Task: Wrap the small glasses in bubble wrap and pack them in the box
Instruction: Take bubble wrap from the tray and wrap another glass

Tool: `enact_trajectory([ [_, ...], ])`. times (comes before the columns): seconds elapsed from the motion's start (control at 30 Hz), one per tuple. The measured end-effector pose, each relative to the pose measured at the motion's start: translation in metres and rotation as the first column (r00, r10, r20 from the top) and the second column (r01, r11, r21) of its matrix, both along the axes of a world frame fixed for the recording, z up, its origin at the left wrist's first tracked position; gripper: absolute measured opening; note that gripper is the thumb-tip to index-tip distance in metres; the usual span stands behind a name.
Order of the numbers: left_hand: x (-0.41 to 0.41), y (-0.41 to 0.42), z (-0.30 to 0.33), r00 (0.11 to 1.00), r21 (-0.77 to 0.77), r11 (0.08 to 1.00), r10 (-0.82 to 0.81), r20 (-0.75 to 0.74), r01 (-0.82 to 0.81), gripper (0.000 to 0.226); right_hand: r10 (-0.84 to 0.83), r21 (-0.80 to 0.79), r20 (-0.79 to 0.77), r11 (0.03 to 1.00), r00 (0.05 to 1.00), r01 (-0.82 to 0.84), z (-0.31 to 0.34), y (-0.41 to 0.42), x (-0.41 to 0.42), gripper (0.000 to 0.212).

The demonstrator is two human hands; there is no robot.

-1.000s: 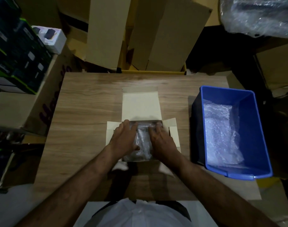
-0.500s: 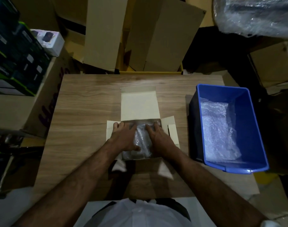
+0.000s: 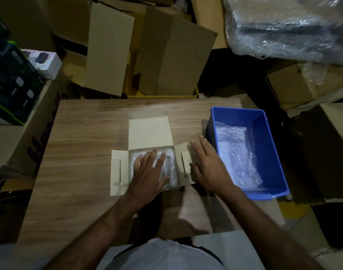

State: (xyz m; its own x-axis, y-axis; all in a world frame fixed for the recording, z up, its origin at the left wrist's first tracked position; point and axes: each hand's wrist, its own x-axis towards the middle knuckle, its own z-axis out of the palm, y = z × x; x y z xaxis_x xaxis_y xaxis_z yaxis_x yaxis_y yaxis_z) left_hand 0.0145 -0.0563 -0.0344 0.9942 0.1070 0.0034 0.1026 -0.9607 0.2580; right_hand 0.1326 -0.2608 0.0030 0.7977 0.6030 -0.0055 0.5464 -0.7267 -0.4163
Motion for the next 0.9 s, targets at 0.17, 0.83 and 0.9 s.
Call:
enact_trajectory([
  [0.17,0.038,-0.053,0.002,0.994,-0.011,0.996,-0.091,0.067,0.092,0.071,-0.047,-0.029,0.07,0.998,0.996,0.049,-0.006,-0.039,0.009,0.07],
  [0.83,0.142,-0.174,-0.011,0.992,-0.063,0.991,-0.124,-0.036,0.122,0.064,0.152,-0.478,-0.326,0.825,0.933,-0.302,-0.076,-0.172,0.105,0.079],
  [0.9,0.141,-0.175,-0.011,0.992,-0.073,0.99,-0.124,-0.011,0.123,0.064,0.155,-0.42,-0.334,0.858,0.93,-0.294,-0.076,-0.175,0.104,0.061],
])
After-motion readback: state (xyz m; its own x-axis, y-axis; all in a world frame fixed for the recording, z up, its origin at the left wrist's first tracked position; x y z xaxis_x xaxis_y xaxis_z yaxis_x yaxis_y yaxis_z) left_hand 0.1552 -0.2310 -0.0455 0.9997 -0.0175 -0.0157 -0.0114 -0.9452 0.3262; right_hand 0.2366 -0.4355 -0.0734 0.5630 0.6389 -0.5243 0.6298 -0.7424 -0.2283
